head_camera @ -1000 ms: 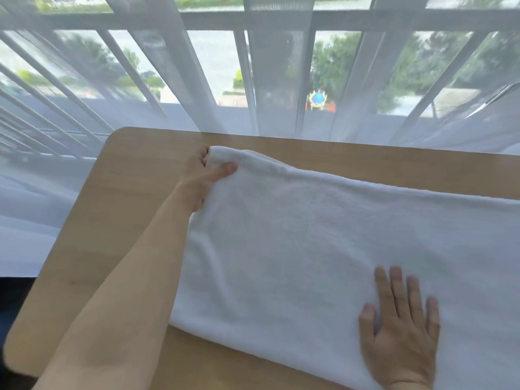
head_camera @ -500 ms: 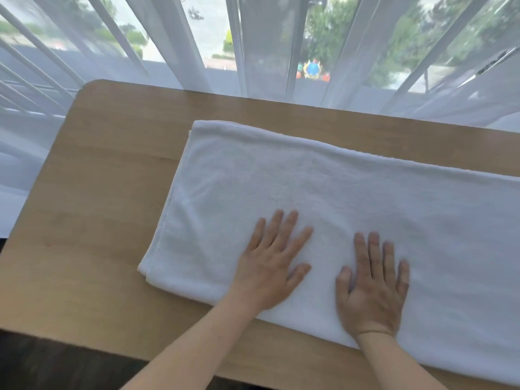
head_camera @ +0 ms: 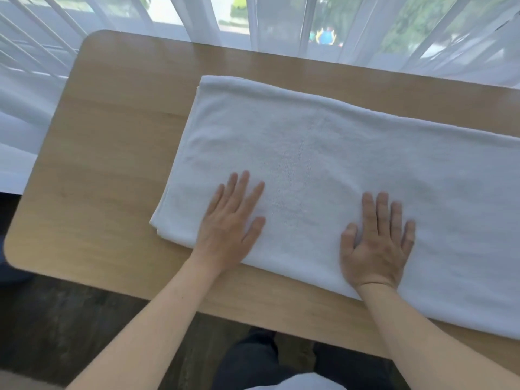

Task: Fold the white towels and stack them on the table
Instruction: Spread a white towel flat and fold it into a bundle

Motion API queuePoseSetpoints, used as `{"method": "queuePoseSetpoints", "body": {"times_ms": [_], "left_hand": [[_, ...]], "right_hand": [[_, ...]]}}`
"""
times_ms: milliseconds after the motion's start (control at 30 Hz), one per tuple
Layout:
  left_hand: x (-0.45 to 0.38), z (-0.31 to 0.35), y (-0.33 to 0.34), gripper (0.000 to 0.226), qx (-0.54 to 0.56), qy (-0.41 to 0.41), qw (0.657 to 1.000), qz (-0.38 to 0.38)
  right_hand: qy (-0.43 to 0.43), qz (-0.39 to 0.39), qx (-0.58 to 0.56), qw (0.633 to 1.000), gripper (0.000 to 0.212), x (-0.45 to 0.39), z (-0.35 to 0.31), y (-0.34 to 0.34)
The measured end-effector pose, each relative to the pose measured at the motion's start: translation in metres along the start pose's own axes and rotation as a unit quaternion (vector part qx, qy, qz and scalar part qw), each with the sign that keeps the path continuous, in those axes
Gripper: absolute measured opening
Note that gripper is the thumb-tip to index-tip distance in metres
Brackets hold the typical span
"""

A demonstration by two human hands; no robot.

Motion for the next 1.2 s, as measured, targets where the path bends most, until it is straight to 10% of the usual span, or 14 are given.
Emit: {"method": "queuePoseSetpoints", "body": {"times_ms": [367, 667, 967, 1200], "left_hand": [[0.014, -0.119, -0.03, 0.074, -0.025, -0.215, 0.976, 0.001], [-0.015, 0.096, 0.064, 0.068, -0.061, 0.091, 0.99, -0.093], [-0.032, -0.056, -0.002, 0.073, -0.048, -0.157, 0.986, -0.021], [-0.082, 0.129, 0.076, 0.075, -0.04, 0.013, 0.997, -0.06]], "right_hand": [[0.004, 0.007, 0.003, 1.0, 0.065, 0.0, -0.001, -0.001], [0.006, 0.034, -0.015, 0.999, 0.063, 0.0, 0.0, -0.005], [-0.001, 0.024, -0.017, 1.0, 0.065, 0.001, -0.003, -0.006], [-0.06, 0.008, -0.095, 0.994, 0.054, -0.001, 0.007, -0.01]]}}
Point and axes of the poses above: each hand's wrist, its own x-axis away from the middle knuckle, its own y-axis out of the palm, z = x × y, the point moved 10 cm from there along -x, towards the middle knuckle, and after that the axes turned 8 degrees about x, right-handed, at the moved point
